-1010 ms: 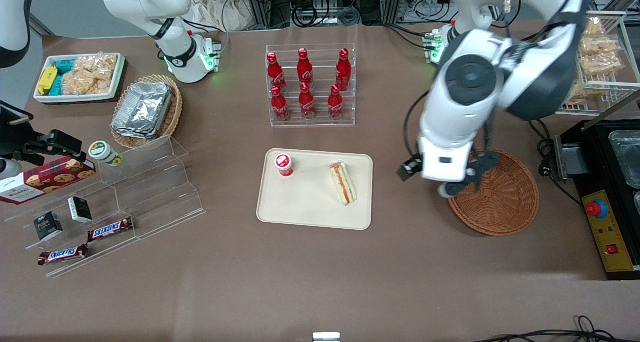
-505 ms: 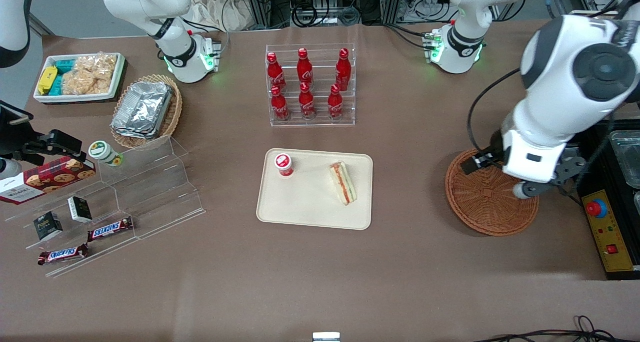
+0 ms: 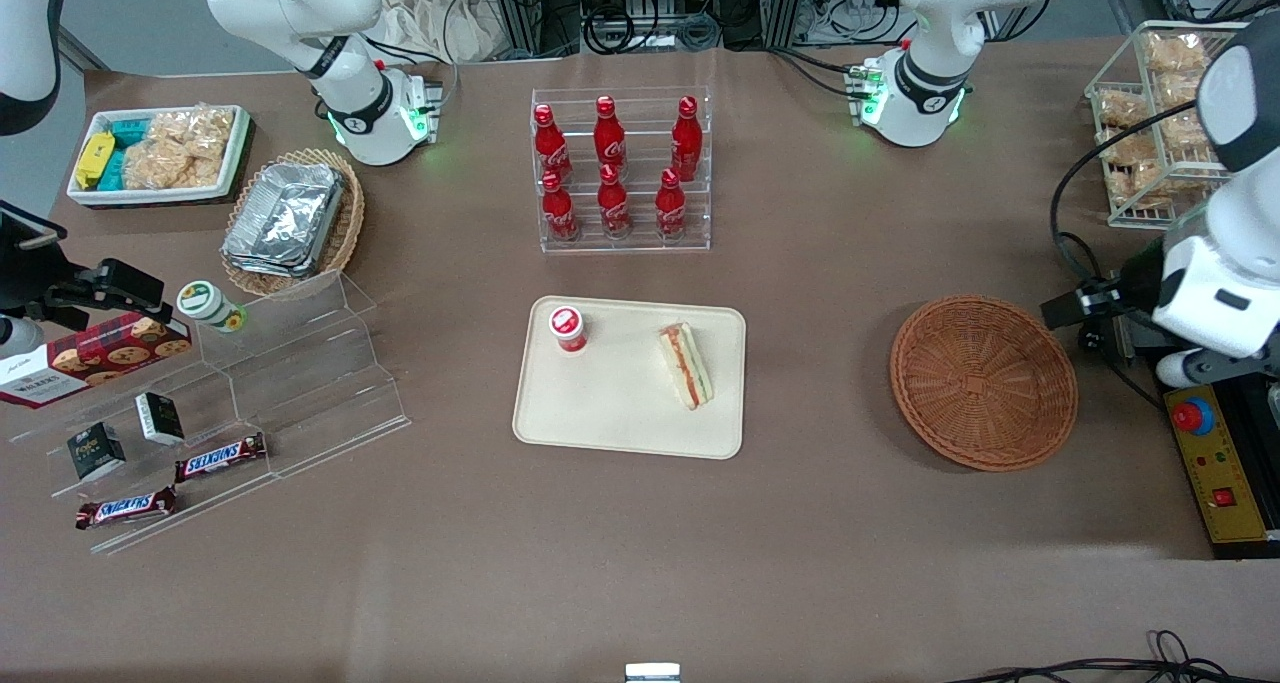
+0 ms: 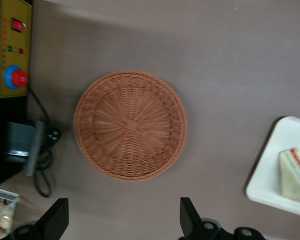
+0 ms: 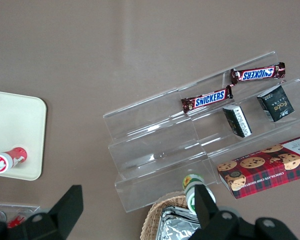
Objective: Place sandwich from basket to tray
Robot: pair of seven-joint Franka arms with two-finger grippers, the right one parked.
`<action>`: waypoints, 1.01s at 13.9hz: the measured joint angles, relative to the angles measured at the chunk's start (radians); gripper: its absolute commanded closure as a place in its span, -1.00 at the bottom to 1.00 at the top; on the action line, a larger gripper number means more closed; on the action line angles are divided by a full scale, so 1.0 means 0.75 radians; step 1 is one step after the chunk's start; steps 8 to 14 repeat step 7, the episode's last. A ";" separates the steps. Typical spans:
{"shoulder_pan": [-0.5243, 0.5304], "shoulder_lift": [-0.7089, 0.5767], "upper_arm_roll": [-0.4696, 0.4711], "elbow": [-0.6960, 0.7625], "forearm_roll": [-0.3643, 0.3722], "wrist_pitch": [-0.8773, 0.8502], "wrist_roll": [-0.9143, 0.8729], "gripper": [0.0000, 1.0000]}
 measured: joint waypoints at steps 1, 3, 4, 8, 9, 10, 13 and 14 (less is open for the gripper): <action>-0.058 -0.037 0.073 -0.039 -0.001 0.010 0.026 -1.00; -0.144 -0.136 0.164 -0.163 -0.005 0.077 0.037 -1.00; -0.158 -0.192 0.180 -0.238 -0.010 0.111 0.042 -1.00; -0.163 -0.341 0.206 -0.402 -0.022 0.148 0.062 -1.00; -0.163 -0.341 0.206 -0.402 -0.022 0.148 0.062 -1.00; -0.163 -0.341 0.206 -0.402 -0.022 0.148 0.062 -1.00; -0.163 -0.341 0.206 -0.402 -0.022 0.148 0.062 -1.00; -0.163 -0.341 0.206 -0.402 -0.022 0.148 0.062 -1.00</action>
